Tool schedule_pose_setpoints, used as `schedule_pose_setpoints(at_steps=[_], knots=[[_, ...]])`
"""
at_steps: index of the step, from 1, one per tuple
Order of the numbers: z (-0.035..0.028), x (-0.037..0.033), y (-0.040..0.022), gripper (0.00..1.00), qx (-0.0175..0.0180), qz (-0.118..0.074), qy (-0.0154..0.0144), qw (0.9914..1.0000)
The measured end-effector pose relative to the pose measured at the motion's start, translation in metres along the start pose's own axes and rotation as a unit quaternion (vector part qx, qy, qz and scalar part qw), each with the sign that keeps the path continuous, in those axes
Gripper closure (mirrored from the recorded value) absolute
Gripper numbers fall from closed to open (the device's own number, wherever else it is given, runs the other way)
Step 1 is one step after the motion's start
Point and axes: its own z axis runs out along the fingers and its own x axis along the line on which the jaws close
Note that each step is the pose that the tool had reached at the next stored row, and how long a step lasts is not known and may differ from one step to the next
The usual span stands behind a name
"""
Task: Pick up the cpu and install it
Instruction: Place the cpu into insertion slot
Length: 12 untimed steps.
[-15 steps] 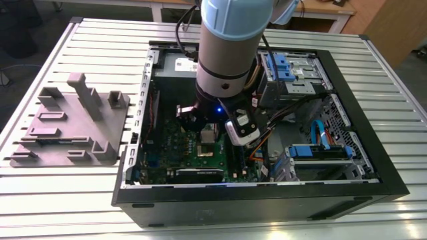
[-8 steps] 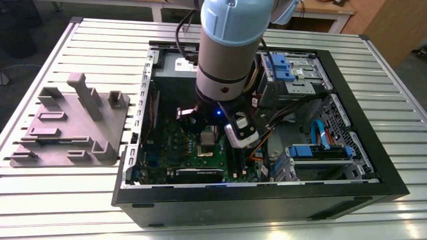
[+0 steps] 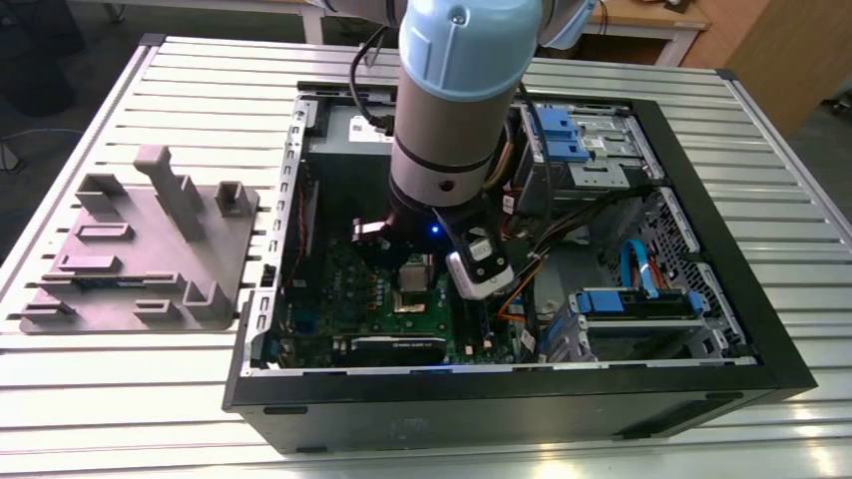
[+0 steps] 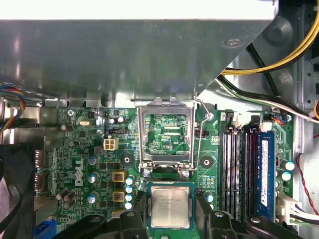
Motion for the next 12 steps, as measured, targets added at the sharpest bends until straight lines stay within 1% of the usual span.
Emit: schedule_pose_setpoints(at_steps=[6, 12], knots=[[0.0005, 0.0011, 0.0, 0.53, 0.0, 0.0, 0.0, 1.0], [0.004, 0.003, -0.0004, 0.53, 0.0, 0.0, 0.0, 1.0]])
